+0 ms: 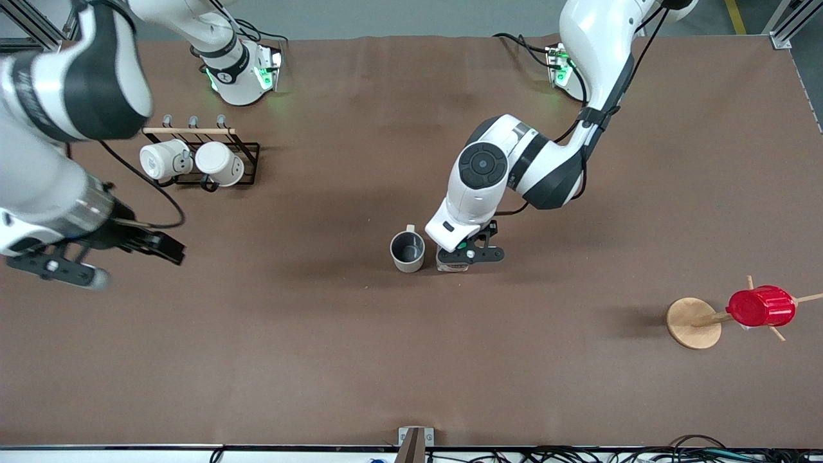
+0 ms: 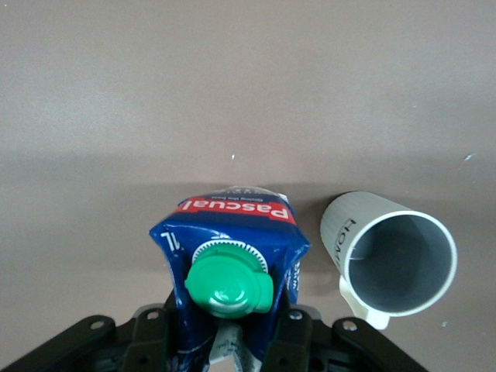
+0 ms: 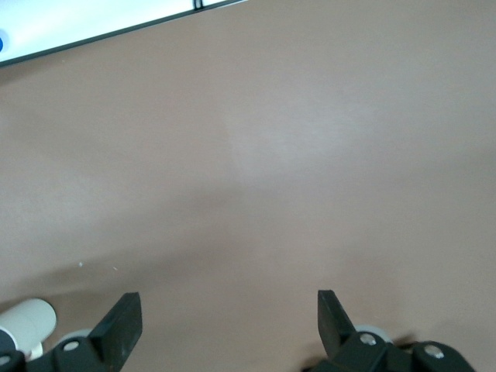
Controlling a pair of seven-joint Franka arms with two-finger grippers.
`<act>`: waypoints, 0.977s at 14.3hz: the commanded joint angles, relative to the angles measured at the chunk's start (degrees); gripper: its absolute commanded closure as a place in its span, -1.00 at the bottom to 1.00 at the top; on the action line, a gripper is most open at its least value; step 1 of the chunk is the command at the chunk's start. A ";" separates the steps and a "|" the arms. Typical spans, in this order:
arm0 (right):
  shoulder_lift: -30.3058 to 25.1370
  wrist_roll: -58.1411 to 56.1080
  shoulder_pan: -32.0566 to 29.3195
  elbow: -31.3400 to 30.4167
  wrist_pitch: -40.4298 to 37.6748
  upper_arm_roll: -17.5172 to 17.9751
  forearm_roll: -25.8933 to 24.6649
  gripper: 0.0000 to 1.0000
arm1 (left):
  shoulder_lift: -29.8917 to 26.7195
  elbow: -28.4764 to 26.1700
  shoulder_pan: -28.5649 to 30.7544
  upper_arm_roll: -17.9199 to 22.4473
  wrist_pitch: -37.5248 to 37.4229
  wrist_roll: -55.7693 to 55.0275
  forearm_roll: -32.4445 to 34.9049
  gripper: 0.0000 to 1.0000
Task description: Place cup and milk on table
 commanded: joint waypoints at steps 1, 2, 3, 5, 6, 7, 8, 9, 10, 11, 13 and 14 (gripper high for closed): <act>-8.71 -4.72 -3.99 -7.38 -0.47 1.16 -0.85 -1.00 | 1.93 1.86 -0.36 0.26 -0.11 -0.89 1.56 -0.60; -9.77 -6.31 -4.96 -7.21 -1.78 1.16 -0.85 -1.00 | 2.02 1.86 -0.36 0.26 -0.11 -0.89 1.56 -1.00; -11.00 -6.50 -5.75 -7.04 -3.19 1.07 -1.03 -1.00 | 2.02 1.86 -0.36 0.26 -0.11 -0.89 1.74 -1.00; -12.24 -7.29 -7.24 -6.42 -6.61 1.07 -2.51 -1.00 | 1.50 1.86 -0.28 0.26 -0.11 -0.80 1.74 -1.00; -12.68 -7.38 -8.12 -6.16 -7.93 1.16 -2.52 -1.00 | 0.97 1.94 -0.27 0.34 -0.20 -0.80 1.74 -1.00; -12.77 -7.73 -8.31 -4.94 -8.47 1.16 -2.52 -1.00 | 0.01 1.95 -0.36 0.61 -0.20 -0.80 1.83 -1.00; -12.69 -7.91 -8.48 -4.05 -9.43 1.07 -2.70 -1.00 | -1.39 1.95 -0.27 0.78 -0.81 -0.80 2.35 -1.00; -12.69 -8.96 -9.53 -4.05 -10.57 1.07 -2.61 -1.00 | -3.15 1.95 0.25 0.78 -0.90 -0.71 3.40 -1.00; -12.77 -11.58 -11.10 -4.31 -11.02 1.07 -2.44 -1.00 | -4.99 1.95 0.78 0.87 -1.69 -0.54 4.45 -1.00; -12.77 -13.26 -11.56 -4.22 -11.63 1.16 -2.35 -1.00 | -7.53 2.03 1.91 1.22 -4.13 -0.02 6.55 -1.00; -12.69 -13.54 -12.17 -3.96 -11.90 1.07 -2.35 -1.00 | -12.37 2.03 4.37 1.22 -6.87 1.21 10.08 -1.00; -12.60 -14.67 -13.13 -3.52 -11.81 1.07 -2.17 -1.00 | -14.74 2.03 6.65 1.05 -8.10 2.87 10.09 -1.00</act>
